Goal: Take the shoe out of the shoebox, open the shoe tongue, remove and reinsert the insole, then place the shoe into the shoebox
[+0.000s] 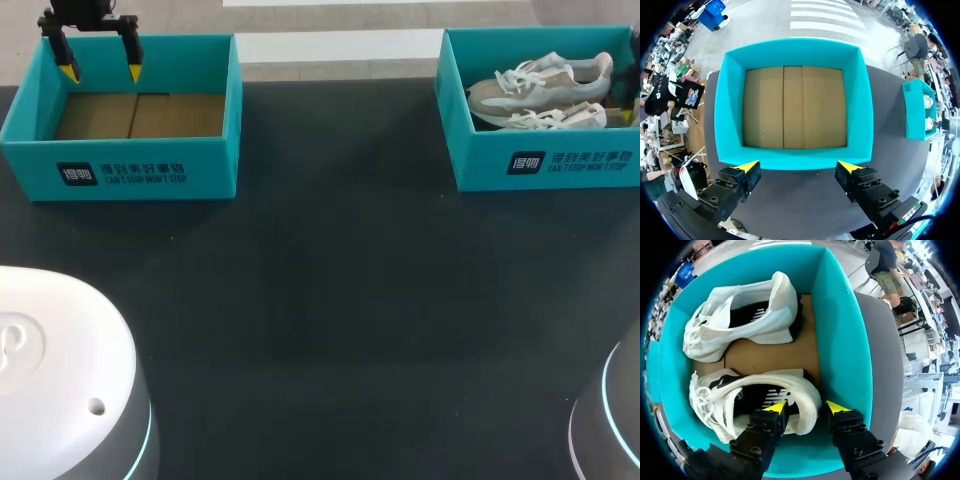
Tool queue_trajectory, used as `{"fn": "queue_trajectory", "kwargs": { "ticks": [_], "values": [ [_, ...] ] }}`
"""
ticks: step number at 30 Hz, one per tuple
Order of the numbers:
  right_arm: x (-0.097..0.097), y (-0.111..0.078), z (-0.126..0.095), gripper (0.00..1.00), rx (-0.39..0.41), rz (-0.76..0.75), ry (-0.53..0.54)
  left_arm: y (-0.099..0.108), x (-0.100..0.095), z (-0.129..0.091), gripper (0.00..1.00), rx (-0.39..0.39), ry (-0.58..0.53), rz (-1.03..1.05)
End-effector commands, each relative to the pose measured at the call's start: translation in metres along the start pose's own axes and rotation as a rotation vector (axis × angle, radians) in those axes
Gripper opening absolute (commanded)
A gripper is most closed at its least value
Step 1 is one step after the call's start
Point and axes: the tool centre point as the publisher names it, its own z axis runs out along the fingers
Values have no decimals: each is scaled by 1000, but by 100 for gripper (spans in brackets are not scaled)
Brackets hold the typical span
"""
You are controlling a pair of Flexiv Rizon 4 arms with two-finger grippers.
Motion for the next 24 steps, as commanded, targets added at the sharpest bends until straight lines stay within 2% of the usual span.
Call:
{"fn": "queue_trajectory", "kwargs": {
  "ticks": [1,5,7,12,13,15,20,24],
  "values": [
    [-1,8,15,46,21,3,-3,0,0,0,100,0,0,0],
    [-1,8,23,45,32,2,-12,0,0,0,100,0,0,0],
    [-2,8,25,40,40,7,-13,0,0,0,100,0,0,0],
    [-1,7,28,18,54,5,-22,0,0,0,100,0,0,0],
    [-1,7,29,0,58,8,-27,0,0,0,100,0,0,0],
    [-2,6,28,0,60,15,-33,0,0,0,100,0,0,0],
    [-11,2,-4,0,23,45,-52,0,0,0,100,0,0,0],
    [-17,-2,-47,0,-12,21,-75,0,0,0,100,0,0,0]
  ]
}}
